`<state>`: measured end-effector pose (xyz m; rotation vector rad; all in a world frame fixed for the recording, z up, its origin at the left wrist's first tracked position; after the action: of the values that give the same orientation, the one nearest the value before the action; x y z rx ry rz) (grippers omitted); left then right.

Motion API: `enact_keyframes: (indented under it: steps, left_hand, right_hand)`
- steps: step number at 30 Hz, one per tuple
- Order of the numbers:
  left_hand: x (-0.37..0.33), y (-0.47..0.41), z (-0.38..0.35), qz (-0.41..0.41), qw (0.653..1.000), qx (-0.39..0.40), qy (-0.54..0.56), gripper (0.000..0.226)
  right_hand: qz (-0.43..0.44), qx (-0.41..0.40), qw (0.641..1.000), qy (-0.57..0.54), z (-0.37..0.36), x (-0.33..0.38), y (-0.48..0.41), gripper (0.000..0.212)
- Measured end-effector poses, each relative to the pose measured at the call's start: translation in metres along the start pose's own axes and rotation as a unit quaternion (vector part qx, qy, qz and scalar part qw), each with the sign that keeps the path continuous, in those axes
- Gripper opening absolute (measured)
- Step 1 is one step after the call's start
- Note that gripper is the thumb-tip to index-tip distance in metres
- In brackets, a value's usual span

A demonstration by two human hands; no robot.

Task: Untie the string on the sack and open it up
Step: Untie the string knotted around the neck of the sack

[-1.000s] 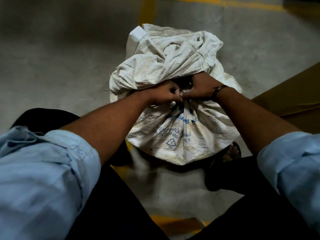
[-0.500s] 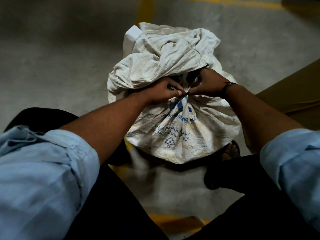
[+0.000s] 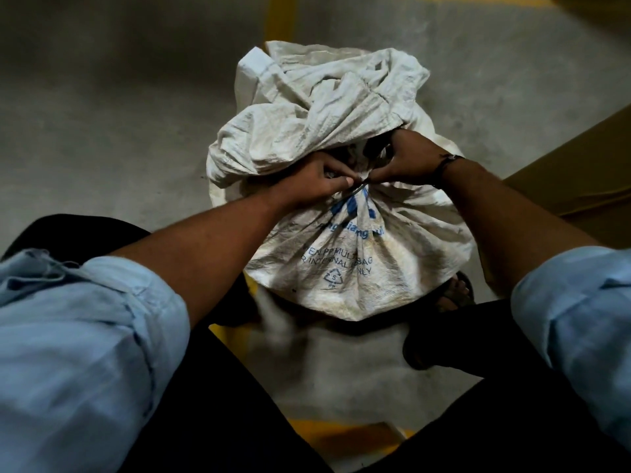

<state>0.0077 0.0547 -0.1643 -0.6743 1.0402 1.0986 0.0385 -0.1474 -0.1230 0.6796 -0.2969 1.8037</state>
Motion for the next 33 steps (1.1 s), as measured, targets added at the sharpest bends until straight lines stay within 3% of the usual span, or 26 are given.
enact_keyframes:
  steps: [7, 11, 20, 27, 33]
  left_hand:
    - [0.000, -0.003, -0.002, 0.000, 0.999, 0.026, -0.033, 0.015]
    - [-0.002, -0.002, -0.004, -0.019, 0.998, 0.032, -0.044, 0.025]
    - [0.000, -0.001, -0.001, -0.040, 0.993, 0.073, -0.083, 0.015]
    - [-0.005, -0.001, -0.012, 0.049, 0.996, -0.065, -0.020, 0.013]
    - [-0.005, -0.002, -0.025, 0.096, 0.991, -0.067, -0.062, 0.014]
  right_hand:
    - [-0.005, 0.011, 1.000, -0.001, 0.001, 0.001, 0.001, 0.042]
    - [0.000, 0.014, 1.000, -0.001, 0.002, 0.003, 0.002, 0.045]
    - [0.005, 0.025, 1.000, 0.003, 0.000, -0.001, 0.004, 0.042]
    - [-0.005, 0.009, 1.000, -0.004, 0.000, -0.004, -0.002, 0.044]
    - [-0.009, 0.005, 1.000, -0.024, -0.003, -0.011, 0.003, 0.044]
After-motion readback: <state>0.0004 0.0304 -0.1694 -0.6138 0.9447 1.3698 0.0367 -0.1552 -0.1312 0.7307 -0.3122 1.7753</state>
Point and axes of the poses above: each hand's wrist, its own y-axis away from the middle knuckle, its own z-axis out of the back of the hand, x = y × z, the point moved 1 cm from there along -y, towards the middle knuckle, and after that the axes turned 9 degrees about -x, right-handed, at the moved point
